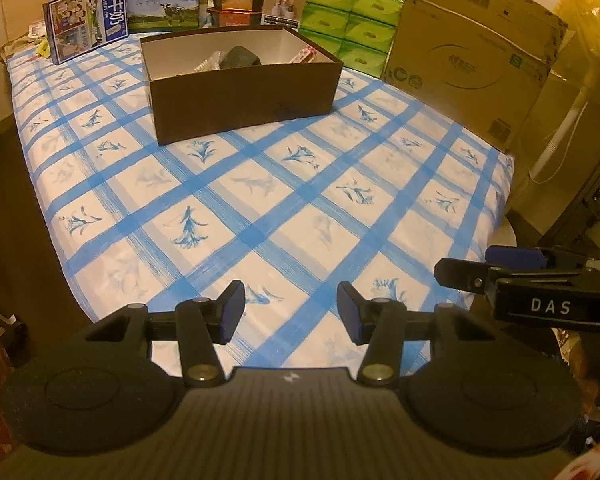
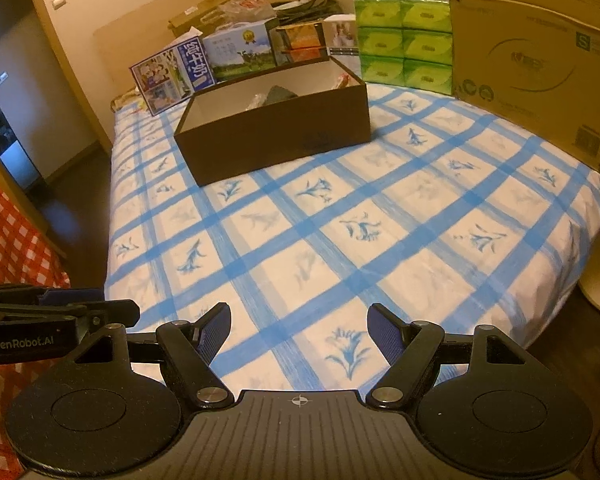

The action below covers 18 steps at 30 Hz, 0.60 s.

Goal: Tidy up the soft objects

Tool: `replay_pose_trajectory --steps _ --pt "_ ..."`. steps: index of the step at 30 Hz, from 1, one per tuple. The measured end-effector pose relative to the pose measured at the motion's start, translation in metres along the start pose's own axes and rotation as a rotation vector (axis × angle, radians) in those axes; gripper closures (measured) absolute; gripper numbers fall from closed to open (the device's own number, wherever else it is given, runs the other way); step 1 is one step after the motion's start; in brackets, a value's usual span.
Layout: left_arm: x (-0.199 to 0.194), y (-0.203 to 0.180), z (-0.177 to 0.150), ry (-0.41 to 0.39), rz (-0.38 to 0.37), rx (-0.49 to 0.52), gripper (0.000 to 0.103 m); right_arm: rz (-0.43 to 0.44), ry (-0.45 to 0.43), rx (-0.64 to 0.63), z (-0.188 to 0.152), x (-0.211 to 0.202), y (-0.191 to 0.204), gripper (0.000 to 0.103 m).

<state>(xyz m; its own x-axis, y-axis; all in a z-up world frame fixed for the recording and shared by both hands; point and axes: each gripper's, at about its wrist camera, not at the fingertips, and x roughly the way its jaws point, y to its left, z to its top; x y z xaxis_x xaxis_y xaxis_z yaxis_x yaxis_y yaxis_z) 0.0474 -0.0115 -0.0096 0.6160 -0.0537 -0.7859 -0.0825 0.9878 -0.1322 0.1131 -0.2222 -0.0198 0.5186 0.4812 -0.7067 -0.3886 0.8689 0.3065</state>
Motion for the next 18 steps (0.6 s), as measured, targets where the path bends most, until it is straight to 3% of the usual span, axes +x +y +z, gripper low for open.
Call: replay_pose_trajectory --steps 18 --pt "-0.0003 -0.0045 -0.0010 -0.008 -0.004 0.015 0.055 -0.021 0.000 -0.035 -0.0035 -0.0019 0.0067 0.028"
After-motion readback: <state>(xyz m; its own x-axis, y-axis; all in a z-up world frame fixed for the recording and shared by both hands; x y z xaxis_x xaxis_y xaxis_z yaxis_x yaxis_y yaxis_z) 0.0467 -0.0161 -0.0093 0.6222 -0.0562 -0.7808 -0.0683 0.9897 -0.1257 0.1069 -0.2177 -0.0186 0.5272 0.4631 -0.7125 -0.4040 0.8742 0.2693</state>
